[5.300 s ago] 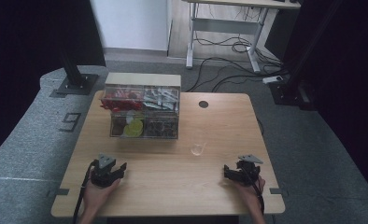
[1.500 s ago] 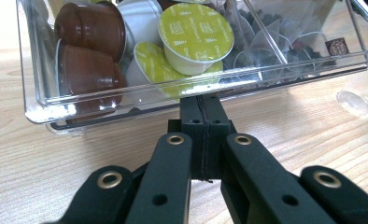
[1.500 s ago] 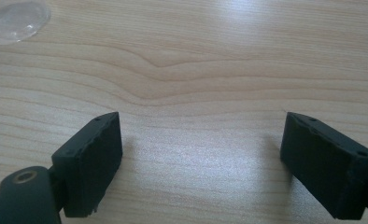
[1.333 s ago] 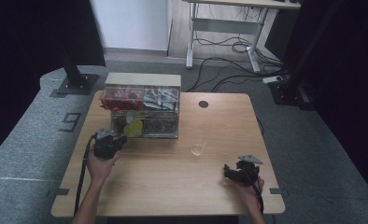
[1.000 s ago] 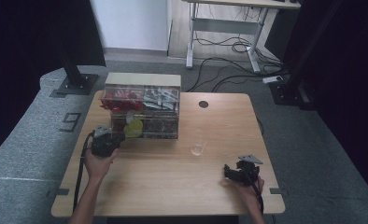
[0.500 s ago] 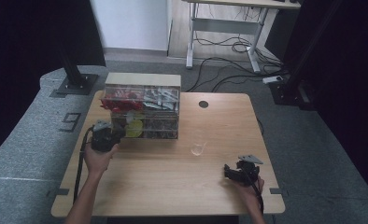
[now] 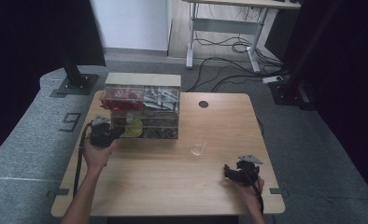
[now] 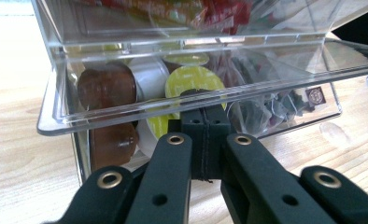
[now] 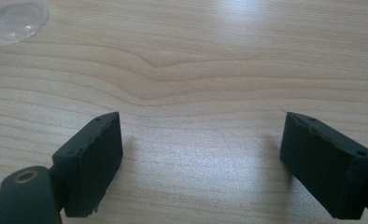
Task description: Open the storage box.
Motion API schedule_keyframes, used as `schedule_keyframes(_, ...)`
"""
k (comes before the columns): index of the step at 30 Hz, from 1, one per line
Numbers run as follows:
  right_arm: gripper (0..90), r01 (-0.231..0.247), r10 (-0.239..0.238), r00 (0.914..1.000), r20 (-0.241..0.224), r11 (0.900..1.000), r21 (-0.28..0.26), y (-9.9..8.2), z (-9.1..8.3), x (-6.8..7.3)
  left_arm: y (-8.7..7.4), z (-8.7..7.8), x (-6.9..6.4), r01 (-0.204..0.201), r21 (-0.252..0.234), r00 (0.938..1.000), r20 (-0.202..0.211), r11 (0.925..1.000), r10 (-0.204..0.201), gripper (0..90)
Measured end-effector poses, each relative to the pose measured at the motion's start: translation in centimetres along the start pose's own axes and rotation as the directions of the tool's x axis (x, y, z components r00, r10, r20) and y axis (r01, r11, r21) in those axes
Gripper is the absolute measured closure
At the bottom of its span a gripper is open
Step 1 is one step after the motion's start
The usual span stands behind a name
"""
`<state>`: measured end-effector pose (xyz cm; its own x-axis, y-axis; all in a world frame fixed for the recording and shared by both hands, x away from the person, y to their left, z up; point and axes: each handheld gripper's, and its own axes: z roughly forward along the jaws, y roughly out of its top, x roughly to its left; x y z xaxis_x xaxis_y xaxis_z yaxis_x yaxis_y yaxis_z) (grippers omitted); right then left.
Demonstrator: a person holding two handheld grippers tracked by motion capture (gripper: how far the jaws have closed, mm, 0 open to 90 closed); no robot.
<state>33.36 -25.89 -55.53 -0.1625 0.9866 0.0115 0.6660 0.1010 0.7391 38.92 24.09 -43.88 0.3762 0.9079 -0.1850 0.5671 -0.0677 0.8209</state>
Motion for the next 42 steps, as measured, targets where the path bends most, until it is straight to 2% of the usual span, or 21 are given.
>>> schedule_keyframes(20, 13.3, -0.001, 0.001, 1.0, 0.0, 1.0, 0.0, 0.0, 0.0, 0.0, 2.9, -1.1, -0.3, -0.012, -0.032, 0.9999, -0.011, 0.9994, 0.012, 90.0)
schedule_keyframes(42, 13.4, 0.0, 0.0, 1.0, 0.0, 1.0, 0.0, 0.0, 0.0, 0.0, 3.6, -0.7, -0.6, -0.017, -0.026, 0.9997, -0.016, 0.9995, 0.016, 90.0)
